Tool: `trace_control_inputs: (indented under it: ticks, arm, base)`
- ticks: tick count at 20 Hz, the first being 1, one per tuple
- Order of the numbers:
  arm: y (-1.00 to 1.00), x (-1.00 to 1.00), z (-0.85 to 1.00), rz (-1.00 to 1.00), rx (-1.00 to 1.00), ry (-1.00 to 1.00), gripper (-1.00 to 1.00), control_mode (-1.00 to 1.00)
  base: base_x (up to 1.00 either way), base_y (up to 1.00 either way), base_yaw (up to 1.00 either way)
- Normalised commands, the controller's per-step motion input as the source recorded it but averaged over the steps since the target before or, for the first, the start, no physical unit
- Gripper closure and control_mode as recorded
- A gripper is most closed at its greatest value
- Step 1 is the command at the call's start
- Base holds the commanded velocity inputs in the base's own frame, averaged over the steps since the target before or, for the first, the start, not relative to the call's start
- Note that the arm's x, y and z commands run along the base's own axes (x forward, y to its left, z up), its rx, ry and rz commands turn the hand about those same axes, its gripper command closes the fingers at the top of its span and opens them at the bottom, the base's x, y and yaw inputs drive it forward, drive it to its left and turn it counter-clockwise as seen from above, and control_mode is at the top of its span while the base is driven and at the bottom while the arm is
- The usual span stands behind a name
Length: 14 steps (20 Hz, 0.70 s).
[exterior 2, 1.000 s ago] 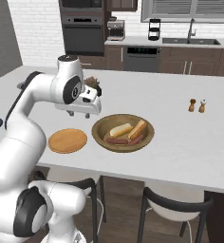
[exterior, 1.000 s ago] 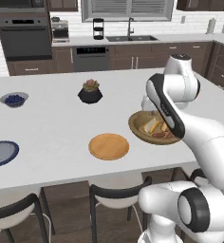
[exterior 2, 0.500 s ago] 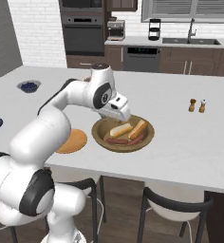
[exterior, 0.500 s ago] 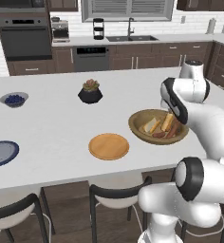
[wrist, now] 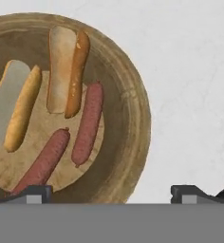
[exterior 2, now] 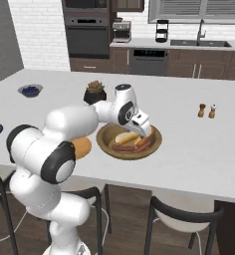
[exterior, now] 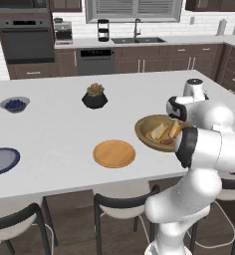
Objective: Place one bun and one sausage from the bowl on each plate.
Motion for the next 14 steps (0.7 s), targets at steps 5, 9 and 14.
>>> trace_control_inputs:
  ticks: [5,9,14]
  arm:
    - [0.0,0.75,-0.39,-0.07,0.0,0.0,-1.0,-1.0]
    - [-0.05,0.73,-0.39,-0.07,0.0,0.0,-1.0,-1.0]
    - [-0.24,0.61,-0.28,-0.02,0.0,0.01,-1.0,-1.0]
  base:
    - [0.0,0.0,0.0]
    - [0.0,0.0,0.0]
    - [0.0,0.0,0.0]
